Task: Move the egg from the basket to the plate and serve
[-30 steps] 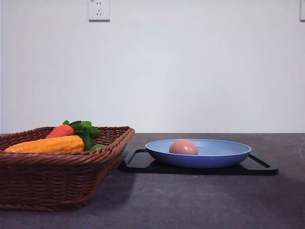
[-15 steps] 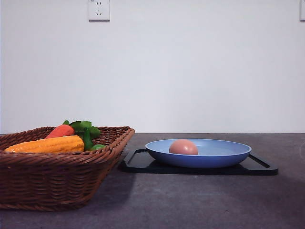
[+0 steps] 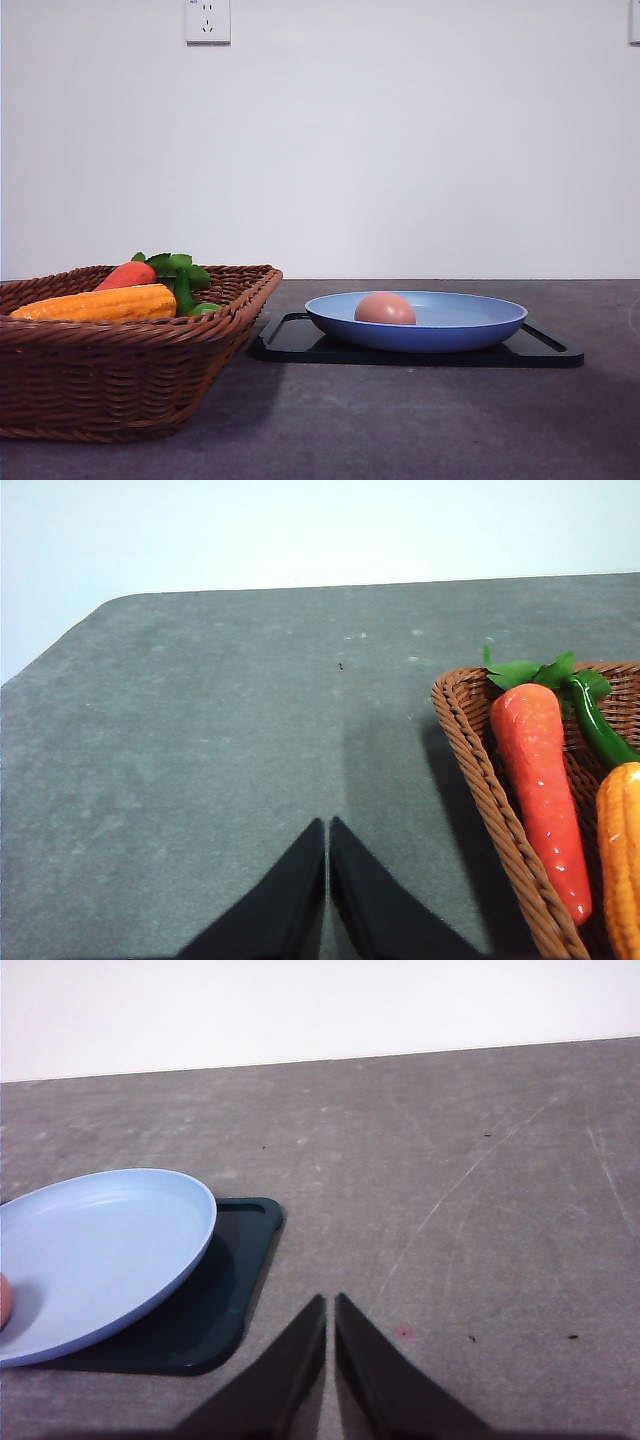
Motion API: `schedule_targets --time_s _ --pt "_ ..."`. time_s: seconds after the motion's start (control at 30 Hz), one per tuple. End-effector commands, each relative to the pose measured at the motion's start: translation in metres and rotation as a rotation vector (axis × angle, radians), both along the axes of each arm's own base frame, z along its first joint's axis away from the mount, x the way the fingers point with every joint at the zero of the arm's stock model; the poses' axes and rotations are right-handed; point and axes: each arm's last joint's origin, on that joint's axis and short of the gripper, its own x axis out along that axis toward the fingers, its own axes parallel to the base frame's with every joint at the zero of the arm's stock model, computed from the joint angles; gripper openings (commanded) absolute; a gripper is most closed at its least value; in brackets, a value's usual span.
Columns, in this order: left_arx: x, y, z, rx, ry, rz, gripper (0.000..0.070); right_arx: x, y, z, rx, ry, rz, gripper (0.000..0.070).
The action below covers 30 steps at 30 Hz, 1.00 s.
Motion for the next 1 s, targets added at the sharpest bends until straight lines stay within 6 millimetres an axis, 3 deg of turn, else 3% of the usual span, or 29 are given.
schedule_targets --time_s 0.0,0.97 --pt "0.0015 0.0001 -0.0079 0.013 0.014 -0.001 0.0000 0.0002 -0.0001 -0.0005 0.012 -0.005 -0.004 0.0000" --pt "0.0015 0.0001 -0.0079 0.013 0.014 -0.001 0.0000 0.0002 -0.0001 -0.0005 0.012 -0.005 -0.004 0.0000"
